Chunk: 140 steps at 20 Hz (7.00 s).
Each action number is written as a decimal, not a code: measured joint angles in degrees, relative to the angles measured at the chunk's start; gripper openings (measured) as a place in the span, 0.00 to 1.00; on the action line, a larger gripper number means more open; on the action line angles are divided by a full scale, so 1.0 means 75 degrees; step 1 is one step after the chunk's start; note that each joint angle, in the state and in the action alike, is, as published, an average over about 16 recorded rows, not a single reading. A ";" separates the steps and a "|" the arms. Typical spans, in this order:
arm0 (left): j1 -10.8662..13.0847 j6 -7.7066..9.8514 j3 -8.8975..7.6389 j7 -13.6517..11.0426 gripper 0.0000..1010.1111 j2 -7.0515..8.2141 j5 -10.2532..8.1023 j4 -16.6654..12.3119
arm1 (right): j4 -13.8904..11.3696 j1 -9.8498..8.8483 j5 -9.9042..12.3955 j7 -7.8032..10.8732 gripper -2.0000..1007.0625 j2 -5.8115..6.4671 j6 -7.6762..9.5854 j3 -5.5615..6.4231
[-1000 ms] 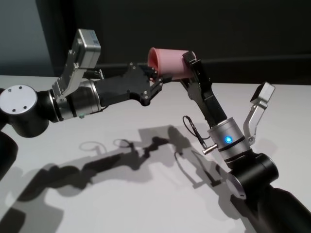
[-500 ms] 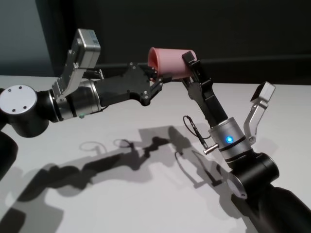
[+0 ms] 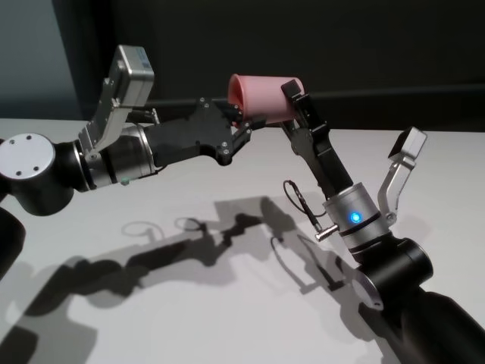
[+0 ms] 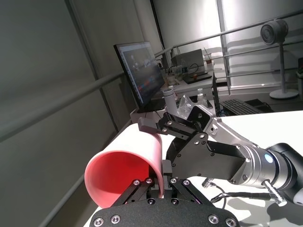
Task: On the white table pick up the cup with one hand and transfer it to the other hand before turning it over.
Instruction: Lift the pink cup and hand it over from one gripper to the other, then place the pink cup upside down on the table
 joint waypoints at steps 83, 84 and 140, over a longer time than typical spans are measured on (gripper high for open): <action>0.0570 0.0696 0.0070 0.0164 0.99 0.0880 -0.0544 -0.0793 | -0.0015 -0.0014 -0.0026 -0.0020 0.77 -0.0014 0.0011 0.0022; 0.0661 0.0681 0.0026 0.0220 0.99 0.0947 -0.0564 -0.0845 | -0.0015 -0.0014 -0.0026 -0.0019 0.77 -0.0014 0.0011 0.0022; 0.4271 -0.0714 -0.2248 0.4705 0.99 -0.0724 -0.0178 -0.1350 | -0.0015 -0.0014 -0.0025 -0.0020 0.77 -0.0014 0.0010 0.0021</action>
